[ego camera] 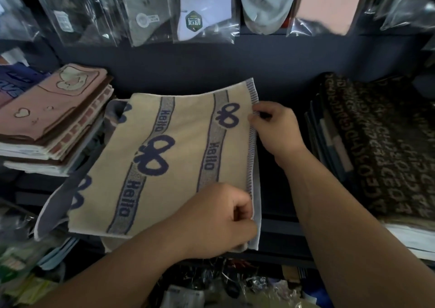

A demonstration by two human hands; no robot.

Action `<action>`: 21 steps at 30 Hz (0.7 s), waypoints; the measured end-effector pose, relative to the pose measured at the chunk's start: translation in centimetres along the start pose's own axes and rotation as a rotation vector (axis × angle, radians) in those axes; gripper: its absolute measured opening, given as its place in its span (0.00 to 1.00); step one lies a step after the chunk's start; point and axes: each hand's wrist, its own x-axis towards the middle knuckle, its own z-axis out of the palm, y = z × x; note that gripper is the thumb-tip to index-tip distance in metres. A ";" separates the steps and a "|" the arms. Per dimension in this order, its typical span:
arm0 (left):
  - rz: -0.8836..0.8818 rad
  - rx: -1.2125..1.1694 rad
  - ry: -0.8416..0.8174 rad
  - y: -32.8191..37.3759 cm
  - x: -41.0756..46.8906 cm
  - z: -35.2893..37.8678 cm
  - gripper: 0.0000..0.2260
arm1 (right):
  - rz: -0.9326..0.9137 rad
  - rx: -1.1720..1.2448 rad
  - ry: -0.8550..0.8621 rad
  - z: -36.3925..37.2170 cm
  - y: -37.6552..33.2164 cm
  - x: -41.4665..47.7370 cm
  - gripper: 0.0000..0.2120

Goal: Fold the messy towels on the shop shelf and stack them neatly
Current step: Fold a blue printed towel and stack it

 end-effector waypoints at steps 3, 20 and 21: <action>-0.014 0.115 -0.015 -0.6 1.2 1.9 0.10 | 0.057 -0.052 -0.055 0.0 1.7 -0.5 0.14; 0.133 0.197 0.009 -2.3 1.3 4.0 0.15 | -0.037 -0.197 -0.068 0.2 3.3 -1.8 0.15; 0.131 0.185 -0.015 -2.5 1.4 4.2 0.14 | -0.016 -0.208 -0.074 0.1 3.3 -1.9 0.15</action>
